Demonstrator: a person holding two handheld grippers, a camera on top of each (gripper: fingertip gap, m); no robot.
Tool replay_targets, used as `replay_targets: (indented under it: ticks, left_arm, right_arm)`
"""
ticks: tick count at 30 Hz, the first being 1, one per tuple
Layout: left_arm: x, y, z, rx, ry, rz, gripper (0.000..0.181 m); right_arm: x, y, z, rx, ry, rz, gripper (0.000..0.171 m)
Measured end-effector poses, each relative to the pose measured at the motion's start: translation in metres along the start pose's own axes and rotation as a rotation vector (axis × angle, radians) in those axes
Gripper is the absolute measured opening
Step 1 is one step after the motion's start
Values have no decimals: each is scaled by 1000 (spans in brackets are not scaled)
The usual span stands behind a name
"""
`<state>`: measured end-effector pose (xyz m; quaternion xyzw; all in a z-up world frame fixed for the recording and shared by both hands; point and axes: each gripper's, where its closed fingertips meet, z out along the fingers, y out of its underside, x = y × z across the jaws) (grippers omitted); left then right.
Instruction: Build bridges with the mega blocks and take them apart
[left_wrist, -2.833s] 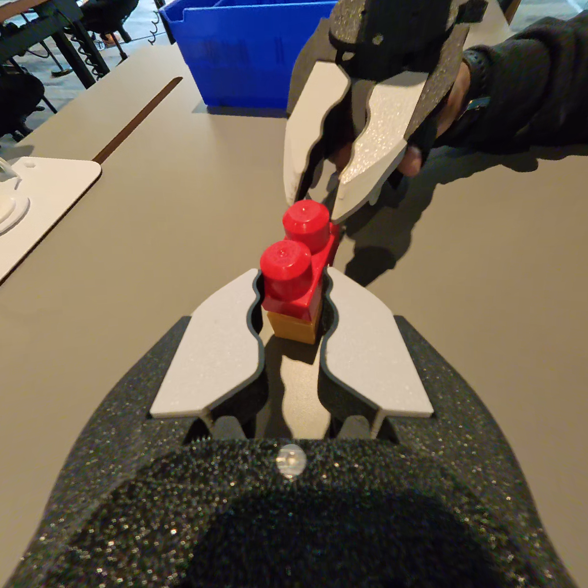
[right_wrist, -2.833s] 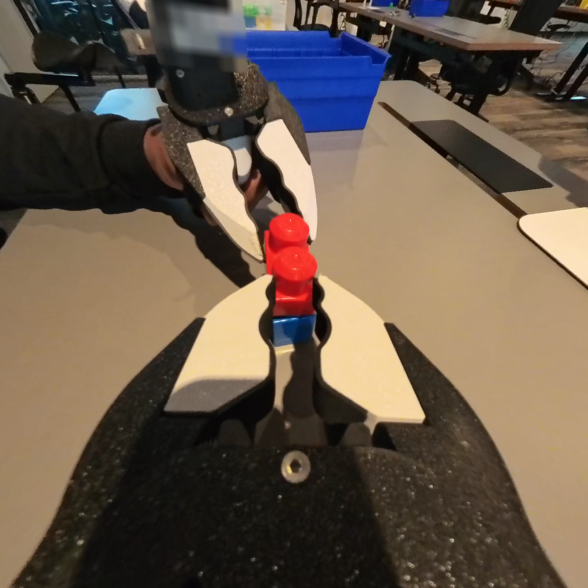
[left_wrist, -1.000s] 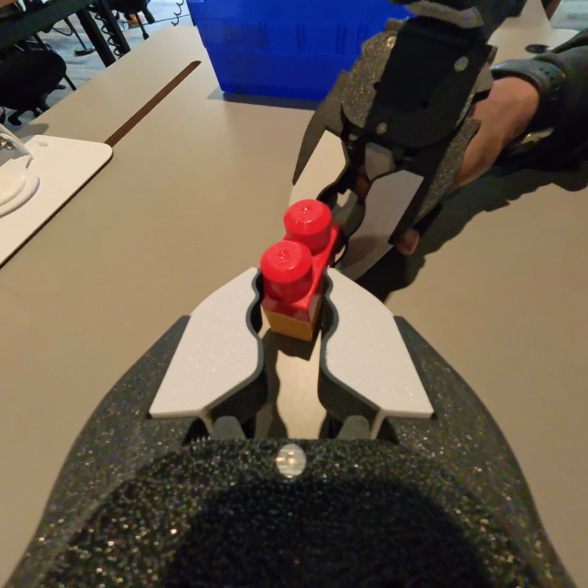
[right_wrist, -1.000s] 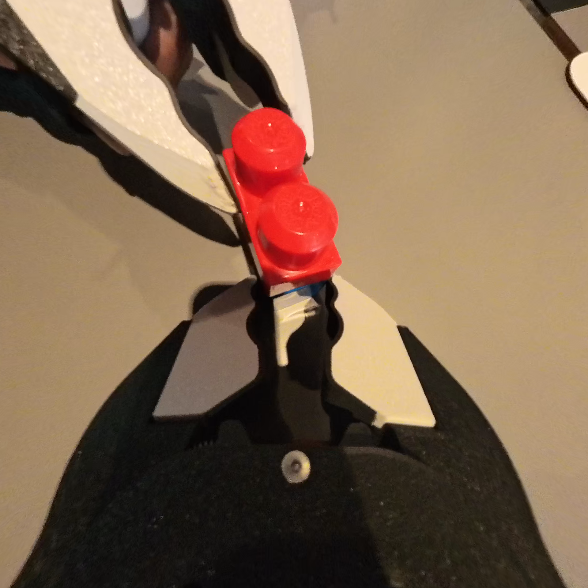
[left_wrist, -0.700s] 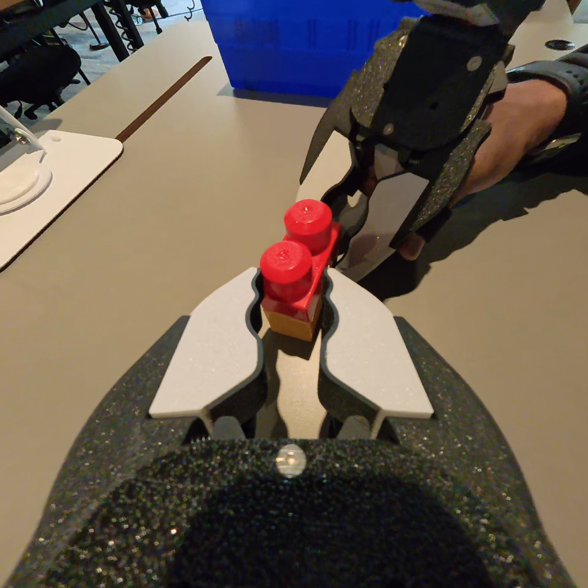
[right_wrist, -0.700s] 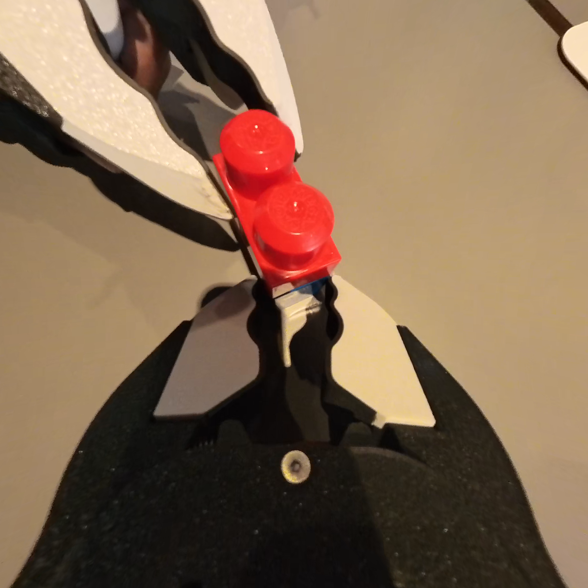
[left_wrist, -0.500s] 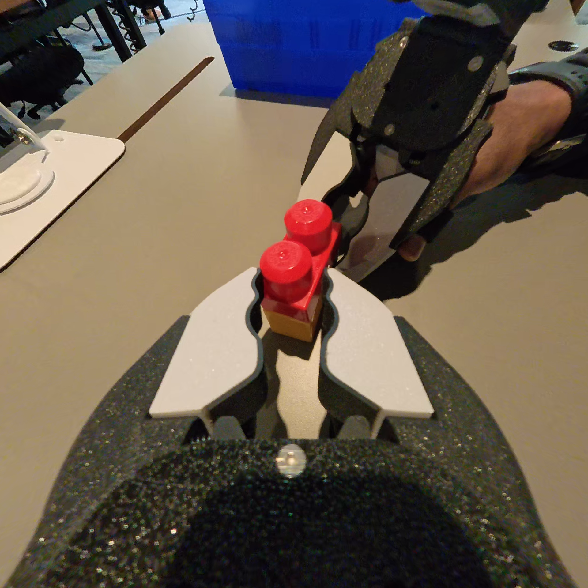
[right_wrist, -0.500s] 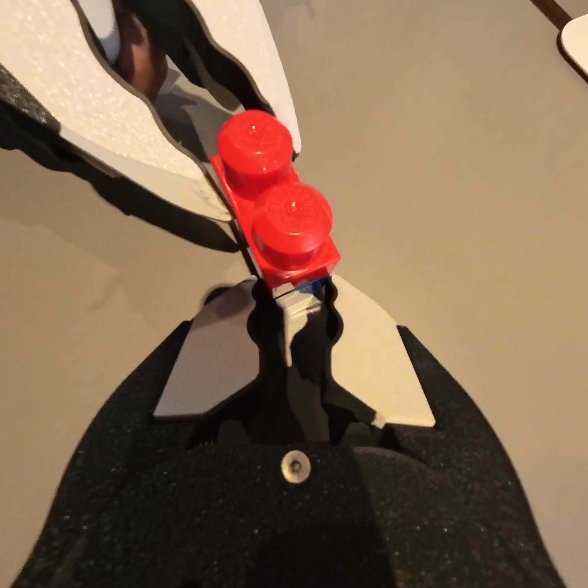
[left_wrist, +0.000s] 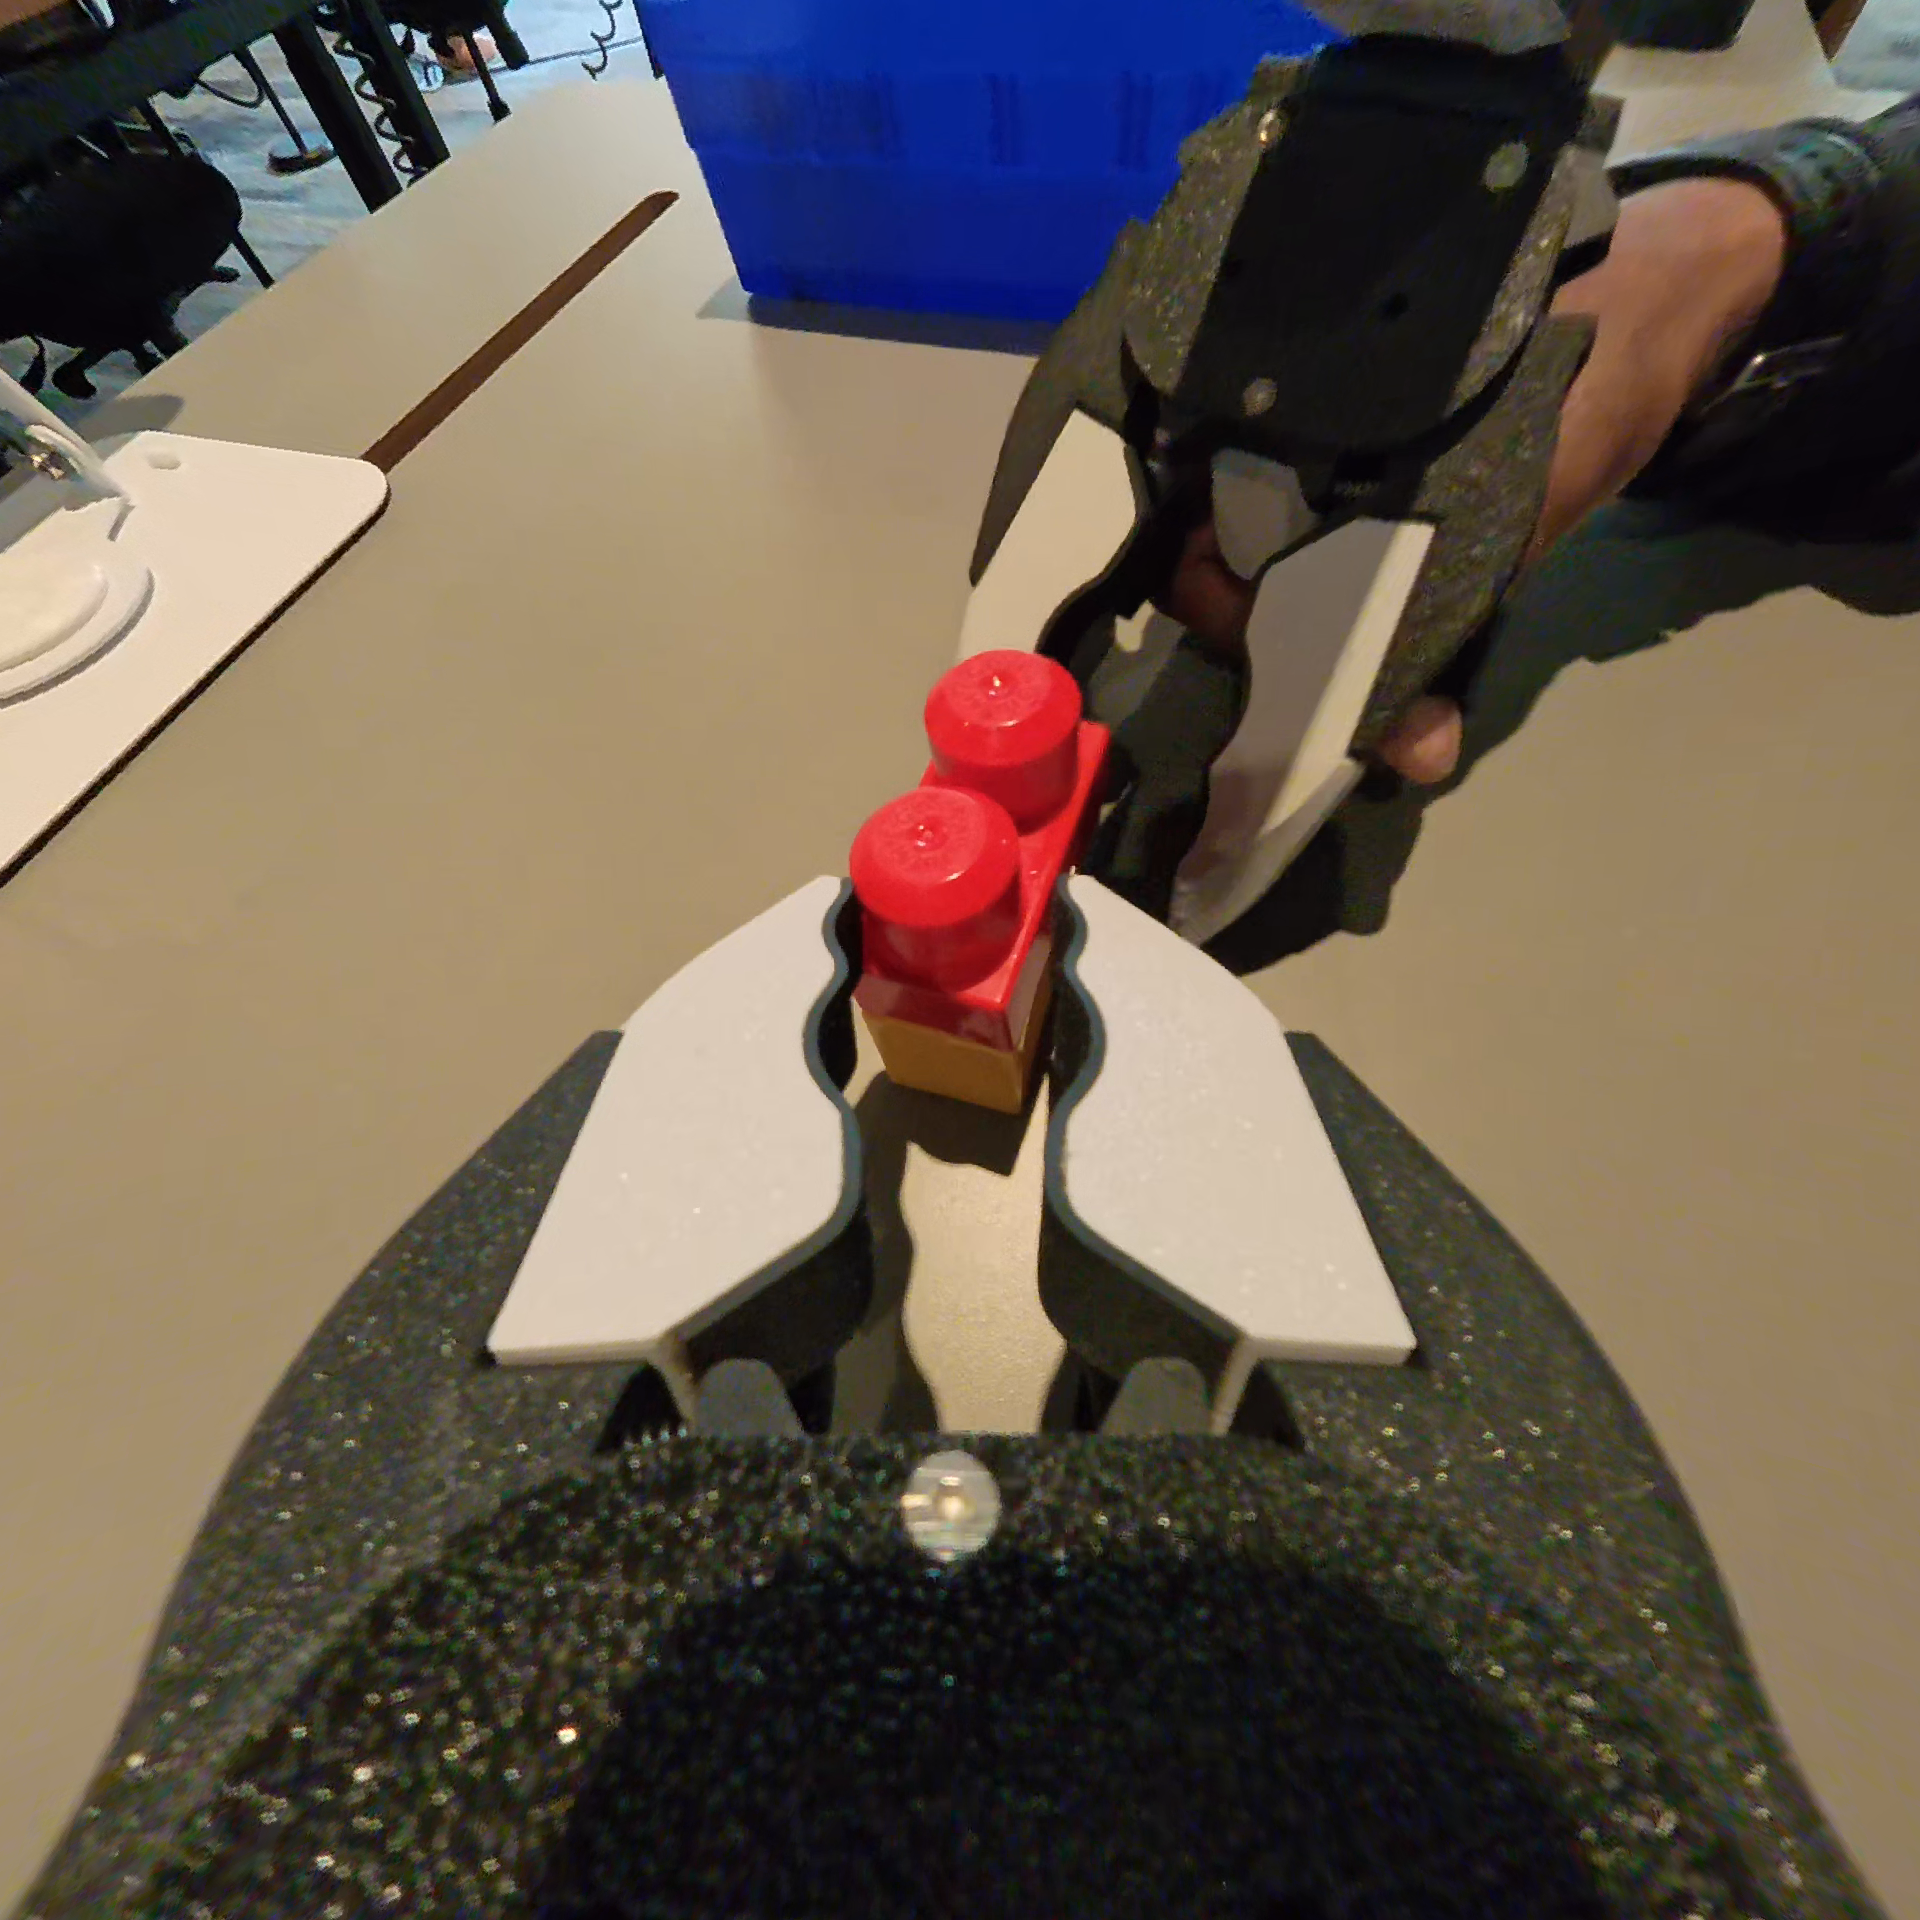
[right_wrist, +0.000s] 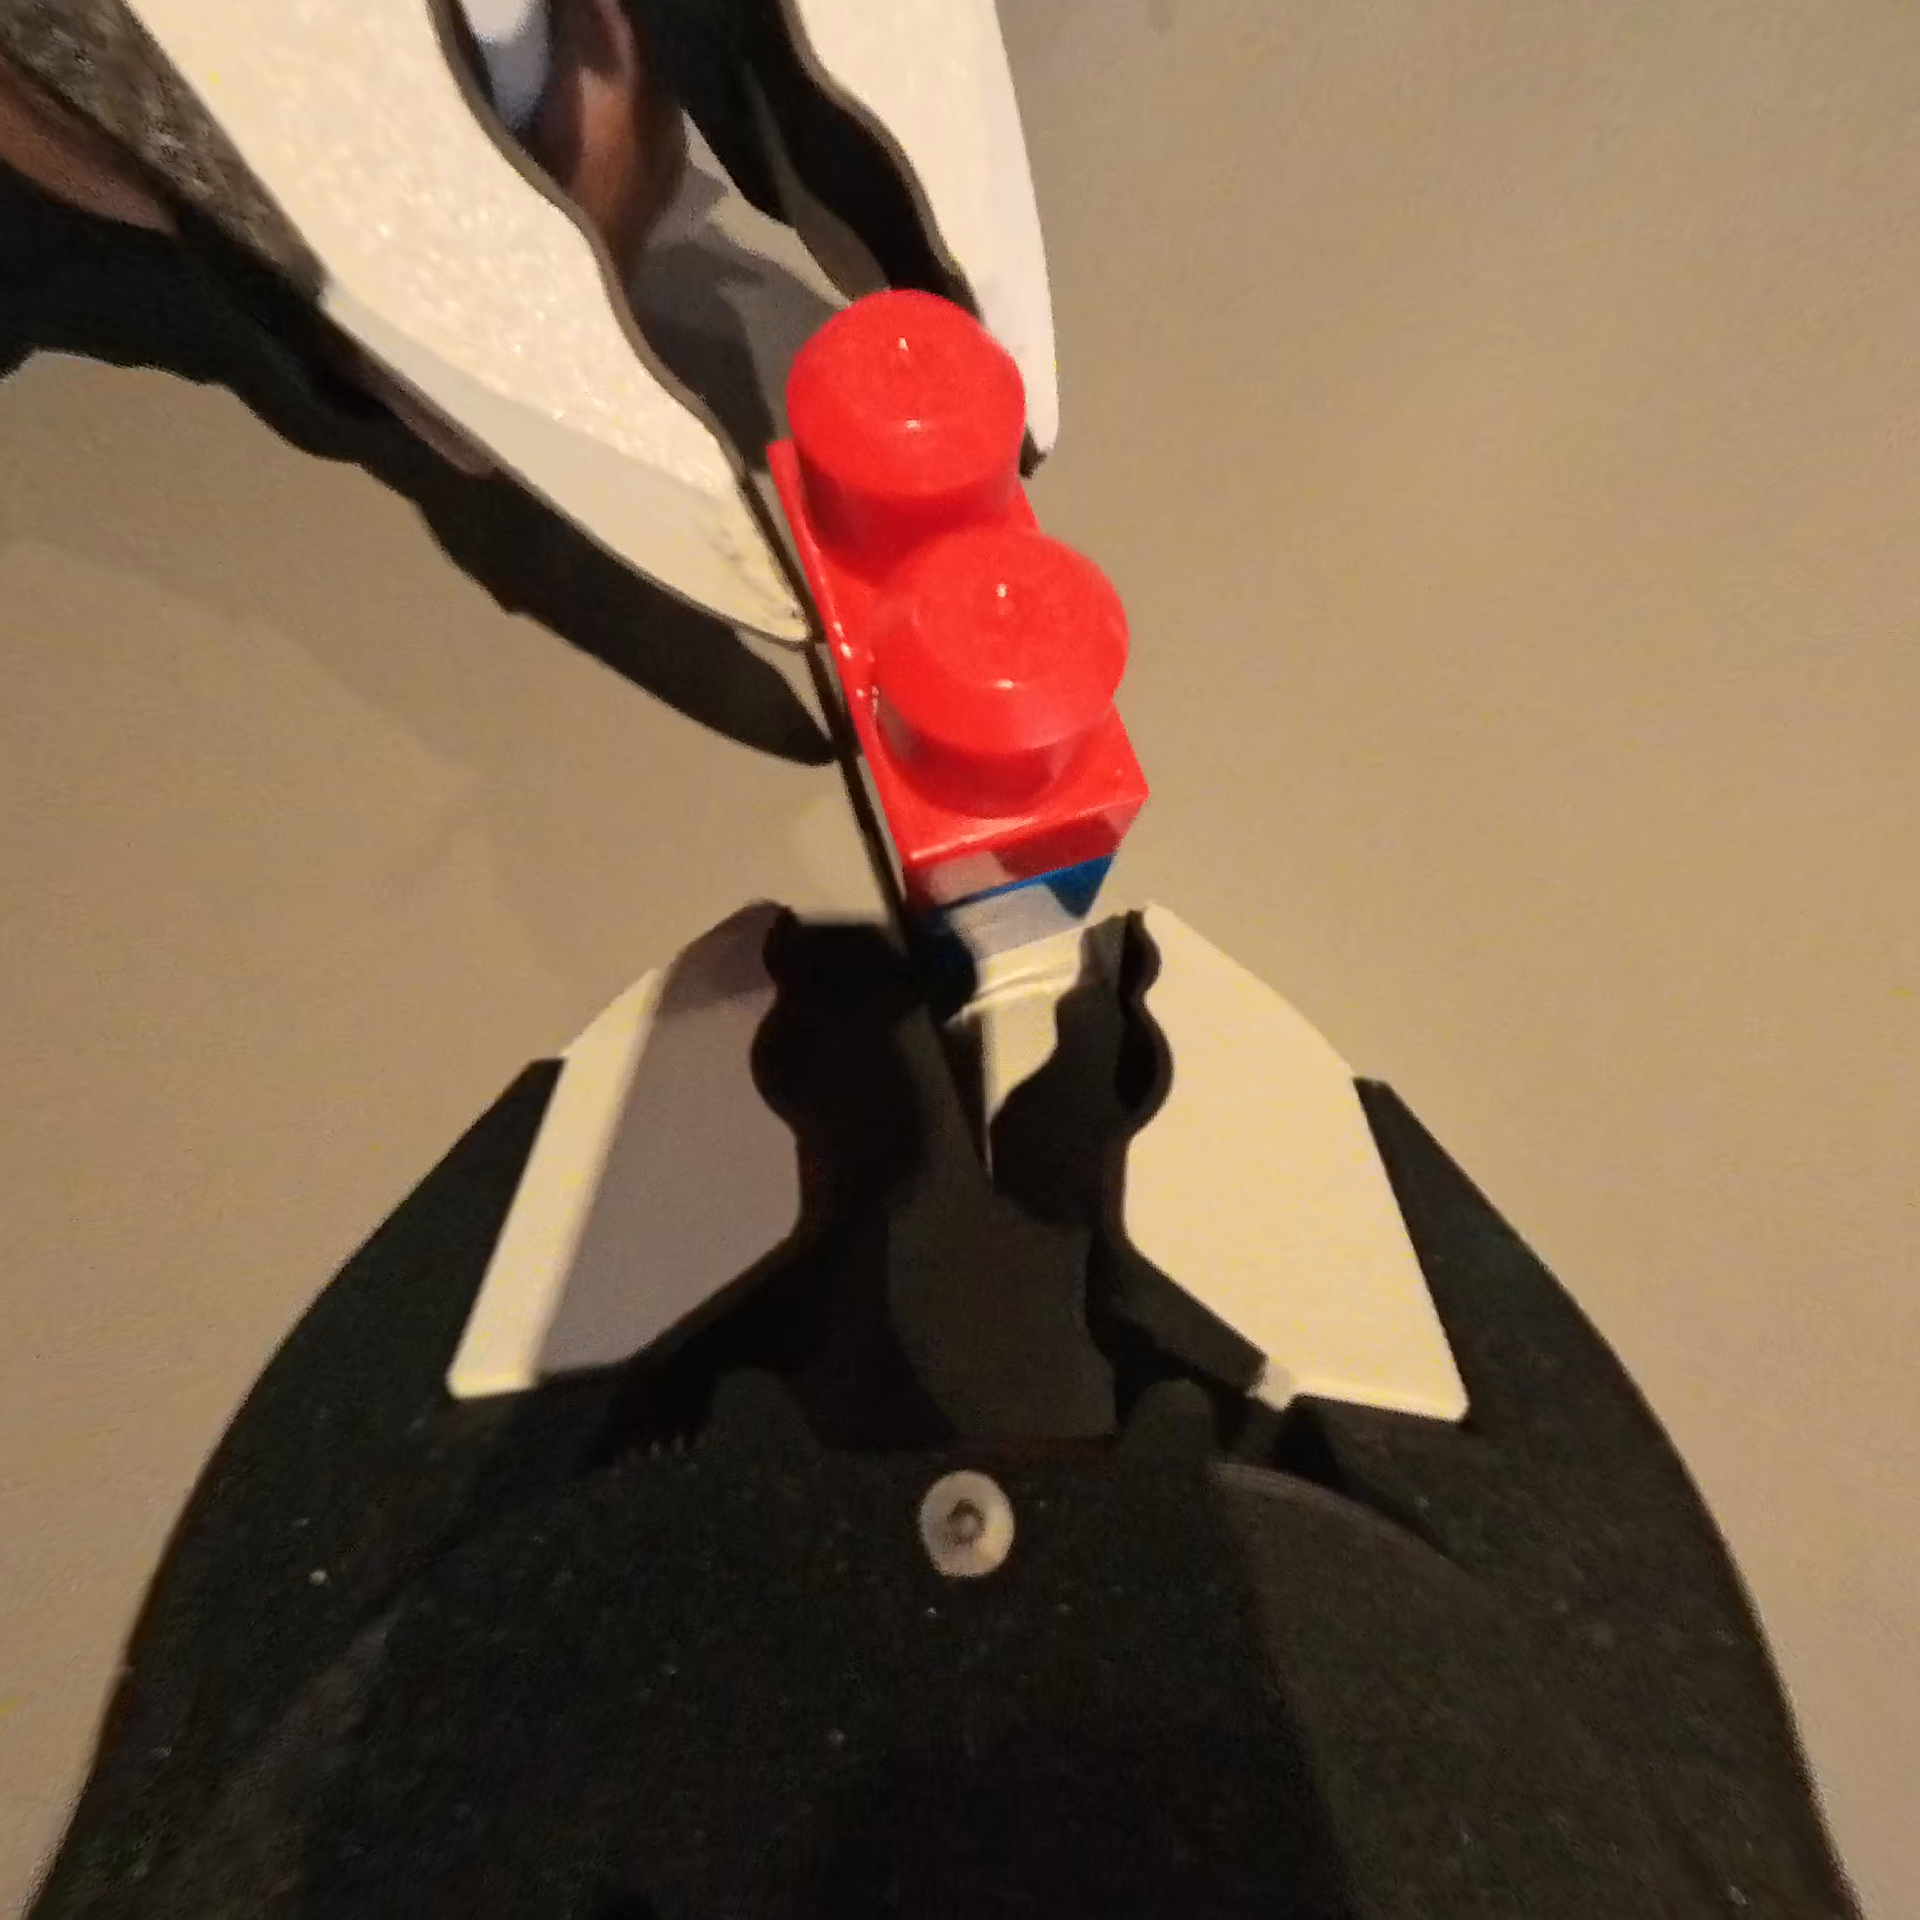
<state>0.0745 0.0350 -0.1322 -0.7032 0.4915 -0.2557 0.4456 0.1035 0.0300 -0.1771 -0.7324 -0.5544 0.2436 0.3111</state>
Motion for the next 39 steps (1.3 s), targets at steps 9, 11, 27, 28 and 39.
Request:
replay_targets:
  ticks: [9,11,27,28,39]
  left_arm:
    - [12,-3,3,18,63,19,33]
    - [15,-4,3,28,80,25,33]
    - [18,34,-1,-149,223,76,48]
    - [19,38,2,-177,217,76,51]
    - [24,47,9,-259,206,132,32]
  right_arm:
    - [-6,-30,-15,229,-55,-31,48]
    - [-8,-30,-16,230,-55,-48,39]
    - [-12,-27,-20,237,-125,-38,38]
    - [-13,-27,-19,237,-124,-43,38]
    - [-18,-26,-19,232,-159,-80,38]
